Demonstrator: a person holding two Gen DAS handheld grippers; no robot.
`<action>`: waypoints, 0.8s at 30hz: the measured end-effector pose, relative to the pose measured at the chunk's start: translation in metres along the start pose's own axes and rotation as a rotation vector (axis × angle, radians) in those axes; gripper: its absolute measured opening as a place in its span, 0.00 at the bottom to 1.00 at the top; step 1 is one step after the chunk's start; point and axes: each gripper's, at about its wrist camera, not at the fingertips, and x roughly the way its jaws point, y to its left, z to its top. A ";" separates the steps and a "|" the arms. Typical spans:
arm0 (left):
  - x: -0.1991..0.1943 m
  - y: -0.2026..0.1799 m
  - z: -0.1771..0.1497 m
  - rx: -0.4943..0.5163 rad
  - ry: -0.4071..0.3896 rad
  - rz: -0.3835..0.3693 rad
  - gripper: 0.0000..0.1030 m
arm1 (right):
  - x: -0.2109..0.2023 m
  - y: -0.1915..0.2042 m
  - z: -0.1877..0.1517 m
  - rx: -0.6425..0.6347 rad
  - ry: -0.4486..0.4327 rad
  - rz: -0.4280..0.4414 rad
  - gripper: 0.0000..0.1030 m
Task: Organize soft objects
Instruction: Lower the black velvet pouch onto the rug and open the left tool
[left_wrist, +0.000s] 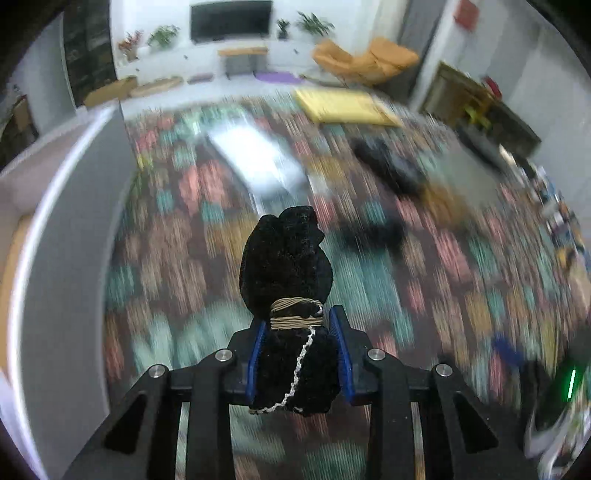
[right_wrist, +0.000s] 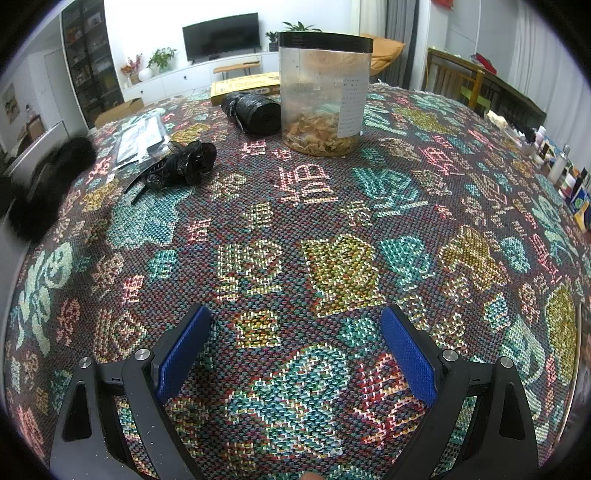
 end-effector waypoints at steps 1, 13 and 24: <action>0.001 -0.003 -0.018 0.009 0.020 0.000 0.32 | 0.000 0.000 0.000 0.000 0.000 0.000 0.93; 0.027 -0.009 -0.063 0.119 -0.129 0.144 1.00 | 0.000 0.000 0.000 0.000 0.000 0.000 0.93; 0.033 -0.001 -0.056 0.075 -0.121 0.115 1.00 | 0.000 0.000 0.000 0.000 0.000 0.001 0.93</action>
